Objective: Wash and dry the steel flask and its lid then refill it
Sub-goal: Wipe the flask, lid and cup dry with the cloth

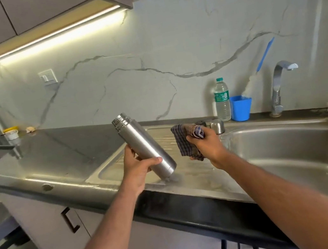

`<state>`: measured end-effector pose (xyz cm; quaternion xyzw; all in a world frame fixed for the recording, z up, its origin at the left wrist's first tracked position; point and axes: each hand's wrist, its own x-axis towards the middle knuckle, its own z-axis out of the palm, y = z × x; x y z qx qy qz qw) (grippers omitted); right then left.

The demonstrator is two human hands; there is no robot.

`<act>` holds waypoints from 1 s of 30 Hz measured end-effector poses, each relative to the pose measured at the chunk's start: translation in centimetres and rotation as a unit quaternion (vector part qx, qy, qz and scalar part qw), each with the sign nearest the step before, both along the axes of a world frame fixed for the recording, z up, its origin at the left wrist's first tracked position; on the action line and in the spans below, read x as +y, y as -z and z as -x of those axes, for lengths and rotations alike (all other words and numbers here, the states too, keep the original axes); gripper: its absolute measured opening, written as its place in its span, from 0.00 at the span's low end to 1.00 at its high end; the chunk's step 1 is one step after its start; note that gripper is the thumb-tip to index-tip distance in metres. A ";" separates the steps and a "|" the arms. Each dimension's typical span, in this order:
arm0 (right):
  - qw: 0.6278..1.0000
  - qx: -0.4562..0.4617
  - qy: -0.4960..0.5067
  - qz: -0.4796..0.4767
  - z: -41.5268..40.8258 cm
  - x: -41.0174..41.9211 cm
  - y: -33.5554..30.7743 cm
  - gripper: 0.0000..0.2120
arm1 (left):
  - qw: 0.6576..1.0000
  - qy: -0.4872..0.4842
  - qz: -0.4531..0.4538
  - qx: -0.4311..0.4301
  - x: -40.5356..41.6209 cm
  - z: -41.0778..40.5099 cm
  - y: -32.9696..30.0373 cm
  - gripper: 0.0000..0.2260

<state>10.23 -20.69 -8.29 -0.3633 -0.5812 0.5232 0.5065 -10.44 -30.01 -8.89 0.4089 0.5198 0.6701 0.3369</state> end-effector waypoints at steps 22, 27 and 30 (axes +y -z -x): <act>0.987 0.117 0.031 0.109 -3.6 -1.2 -0.9 0.08 | 0.878 -0.289 -0.111 0.367 -2.3 -3.4 -0.9 0.31; 0.988 0.073 0.096 0.092 -6.4 -0.2 0.0 0.15 | 0.840 -0.194 -0.177 0.475 1.2 -9.0 -2.4 0.15; 0.986 0.035 0.150 0.062 -8.5 0.9 0.5 0.10 | 0.879 -0.098 -0.125 0.450 4.8 -11.2 -2.1 0.13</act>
